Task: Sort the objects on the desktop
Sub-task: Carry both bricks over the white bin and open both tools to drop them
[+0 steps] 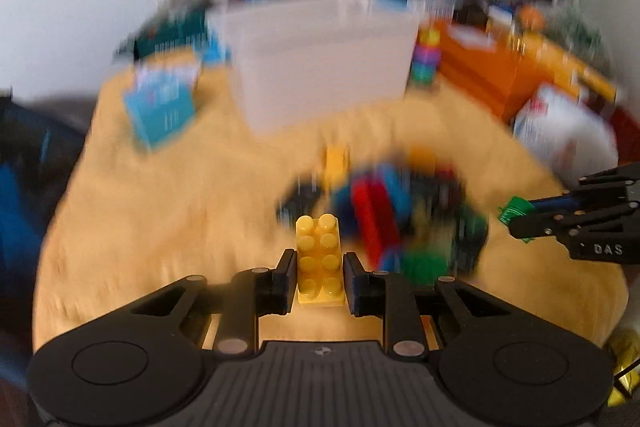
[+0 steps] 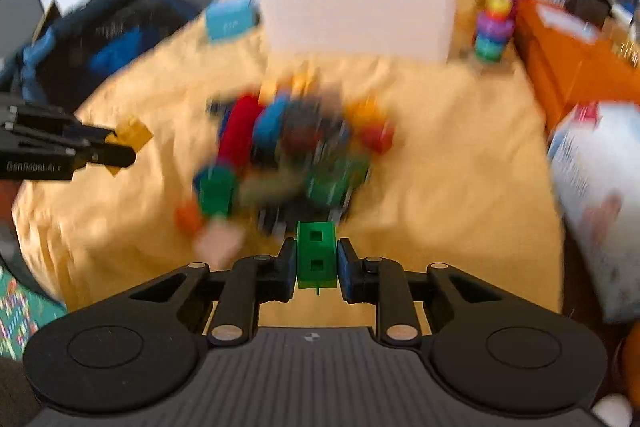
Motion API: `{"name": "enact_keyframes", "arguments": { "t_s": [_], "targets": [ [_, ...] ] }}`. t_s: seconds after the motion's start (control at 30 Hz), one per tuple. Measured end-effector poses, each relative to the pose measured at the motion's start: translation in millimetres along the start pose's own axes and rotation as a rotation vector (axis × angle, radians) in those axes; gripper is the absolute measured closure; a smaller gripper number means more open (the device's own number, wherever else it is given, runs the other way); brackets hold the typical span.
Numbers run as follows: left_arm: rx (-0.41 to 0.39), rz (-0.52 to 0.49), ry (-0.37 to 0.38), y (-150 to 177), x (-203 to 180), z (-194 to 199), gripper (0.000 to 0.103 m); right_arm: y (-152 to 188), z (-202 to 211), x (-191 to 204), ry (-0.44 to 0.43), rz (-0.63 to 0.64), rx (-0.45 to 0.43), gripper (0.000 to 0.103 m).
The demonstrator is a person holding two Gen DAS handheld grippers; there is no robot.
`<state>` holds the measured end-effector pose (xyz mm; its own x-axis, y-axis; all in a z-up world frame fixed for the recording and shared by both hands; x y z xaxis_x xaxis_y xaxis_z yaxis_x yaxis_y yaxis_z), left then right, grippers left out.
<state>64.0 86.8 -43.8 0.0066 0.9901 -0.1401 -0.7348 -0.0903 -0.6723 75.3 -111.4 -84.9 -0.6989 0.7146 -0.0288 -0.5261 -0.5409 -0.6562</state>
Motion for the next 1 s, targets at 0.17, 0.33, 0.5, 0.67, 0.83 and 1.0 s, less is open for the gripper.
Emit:
{"name": "enact_keyframes", "arguments": {
  "t_s": [0.17,0.33,0.5,0.67,0.83,1.0],
  "targets": [
    [-0.135,-0.045,0.014,-87,-13,1,0.075,-78,13,-37,0.048,0.03,-0.151,0.079],
    [-0.235,-0.032,0.022,-169,-19,-6,0.075,-164,11,-70,0.071,0.051,-0.285,0.079],
    [-0.245,-0.029,-0.04,-228,-14,-47,0.075,-231,-19,-104,0.083,-0.003,-0.318,0.079],
    [-0.182,0.013,-0.091,-243,-5,-97,0.074,-253,-61,-130,0.138,-0.072,-0.264,0.079],
    [-0.11,0.091,-0.11,-231,7,-121,0.068,-252,-88,-136,0.225,-0.029,-0.199,0.058],
    [-0.191,0.101,-0.05,-209,0,-72,0.05,-240,-54,-128,0.239,-0.007,-0.273,0.058]
  ]
}}
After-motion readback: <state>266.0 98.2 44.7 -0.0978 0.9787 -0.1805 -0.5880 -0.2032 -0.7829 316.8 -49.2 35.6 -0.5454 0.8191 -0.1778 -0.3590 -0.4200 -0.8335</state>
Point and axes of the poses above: each gripper's, at about its wrist camera, not at the fingertips, and z roughly against the way its jaws point, x to its left, y to its underside, the point moved 8 cm from there along -z, roughly the way its jaws point, and after that the axes turned 13 degrees about z, right-handed, at the moved point
